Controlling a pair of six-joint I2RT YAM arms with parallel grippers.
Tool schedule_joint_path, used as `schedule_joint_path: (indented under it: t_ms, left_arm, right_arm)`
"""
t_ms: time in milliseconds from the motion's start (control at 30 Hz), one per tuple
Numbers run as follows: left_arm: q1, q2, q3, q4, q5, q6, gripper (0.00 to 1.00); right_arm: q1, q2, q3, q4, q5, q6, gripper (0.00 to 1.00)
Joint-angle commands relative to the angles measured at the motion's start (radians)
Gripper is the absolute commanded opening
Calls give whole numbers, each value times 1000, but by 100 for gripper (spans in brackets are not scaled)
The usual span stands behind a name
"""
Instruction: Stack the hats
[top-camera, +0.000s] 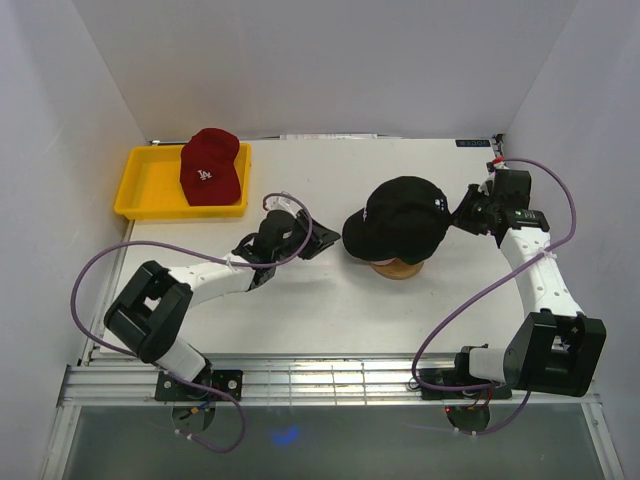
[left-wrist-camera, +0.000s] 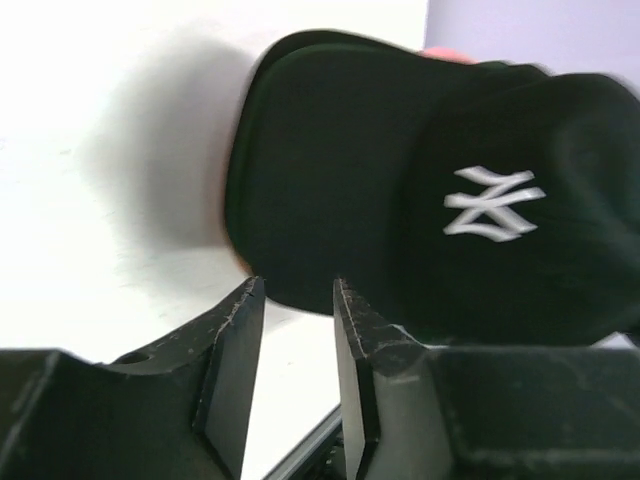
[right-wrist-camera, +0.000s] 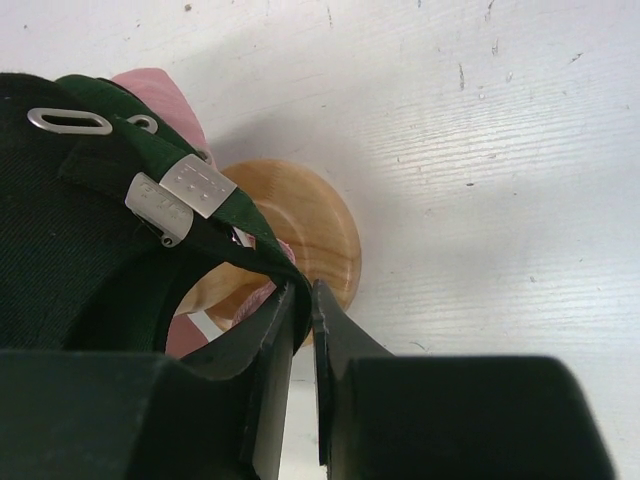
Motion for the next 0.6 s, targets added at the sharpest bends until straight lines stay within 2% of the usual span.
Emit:
schedule_joint_path:
  t_ms: [0, 133, 300, 433, 567]
  left_arm:
    - [-5, -47, 84, -127, -16, 102, 46]
    - [-13, 38, 205, -130, 58, 118, 51]
    - [-34, 137, 336, -131, 71, 133, 59]
    - [-66, 210, 411, -220, 53, 148, 58]
    - [-85, 240, 397, -220, 42, 133, 51]
  right_arm:
    - [-5, 10, 43, 10, 22, 9, 18]
    - [-5, -2, 31, 22, 5, 13, 18]
    - [-6, 1, 33, 22, -2, 13, 20]
    - [-5, 4, 22, 28, -8, 13, 20]
    - [-5, -1, 11, 33, -5, 13, 20]
